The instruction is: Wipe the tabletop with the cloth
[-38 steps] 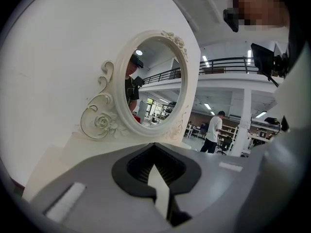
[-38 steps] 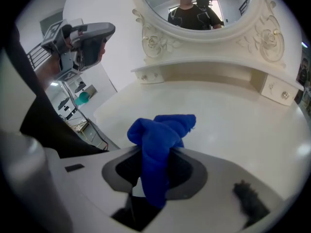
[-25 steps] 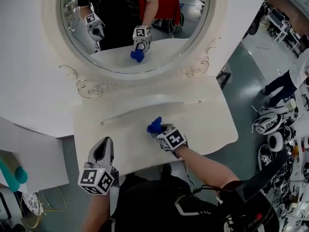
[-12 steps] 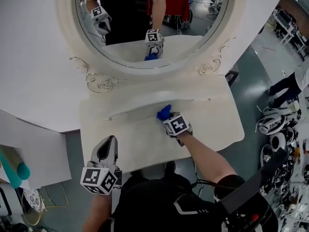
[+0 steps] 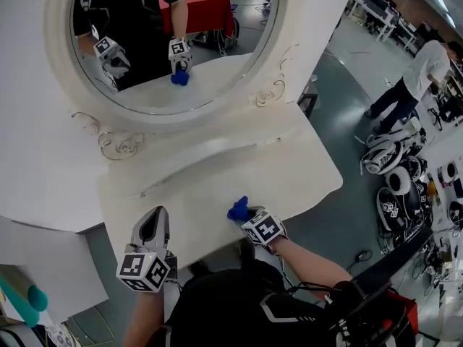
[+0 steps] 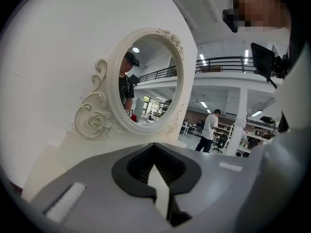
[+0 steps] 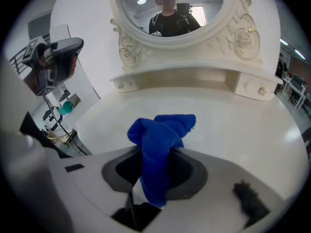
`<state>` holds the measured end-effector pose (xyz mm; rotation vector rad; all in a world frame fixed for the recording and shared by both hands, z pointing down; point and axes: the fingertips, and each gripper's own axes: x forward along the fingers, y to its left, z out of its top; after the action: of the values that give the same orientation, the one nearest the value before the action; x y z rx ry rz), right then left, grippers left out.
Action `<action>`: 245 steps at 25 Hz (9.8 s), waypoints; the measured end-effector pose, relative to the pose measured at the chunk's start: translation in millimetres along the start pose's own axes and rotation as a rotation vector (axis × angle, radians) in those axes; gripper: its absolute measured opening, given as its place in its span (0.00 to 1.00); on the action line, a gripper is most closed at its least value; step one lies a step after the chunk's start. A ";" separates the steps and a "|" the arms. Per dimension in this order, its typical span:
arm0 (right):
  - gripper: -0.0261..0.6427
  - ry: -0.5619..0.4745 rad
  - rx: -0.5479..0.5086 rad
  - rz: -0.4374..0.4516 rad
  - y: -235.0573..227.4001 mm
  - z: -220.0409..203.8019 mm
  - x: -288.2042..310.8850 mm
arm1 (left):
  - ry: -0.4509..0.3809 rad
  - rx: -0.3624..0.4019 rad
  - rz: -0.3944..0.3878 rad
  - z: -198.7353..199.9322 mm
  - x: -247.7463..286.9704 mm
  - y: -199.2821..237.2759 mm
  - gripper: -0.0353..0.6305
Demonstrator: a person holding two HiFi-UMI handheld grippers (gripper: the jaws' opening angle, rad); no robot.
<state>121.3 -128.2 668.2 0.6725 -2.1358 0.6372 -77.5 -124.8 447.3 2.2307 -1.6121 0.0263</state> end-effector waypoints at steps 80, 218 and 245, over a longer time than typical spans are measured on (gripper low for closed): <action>0.23 -0.087 0.040 -0.262 -168.9 52.8 -2.7 | 0.053 0.004 -0.038 -9.6 36.2 -34.3 0.06; 0.23 -0.101 0.255 -0.389 -291.7 -60.4 -122.3 | 0.083 0.028 -0.219 -2.2 114.6 -150.5 0.06; 0.23 -0.174 0.161 -0.284 -399.7 30.1 -86.0 | 0.013 0.034 -0.028 -15.3 157.3 -207.4 0.06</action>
<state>410.5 -418.9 667.9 1.1328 -2.1050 0.6164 169.3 -208.2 437.3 2.2734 -1.5853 0.0614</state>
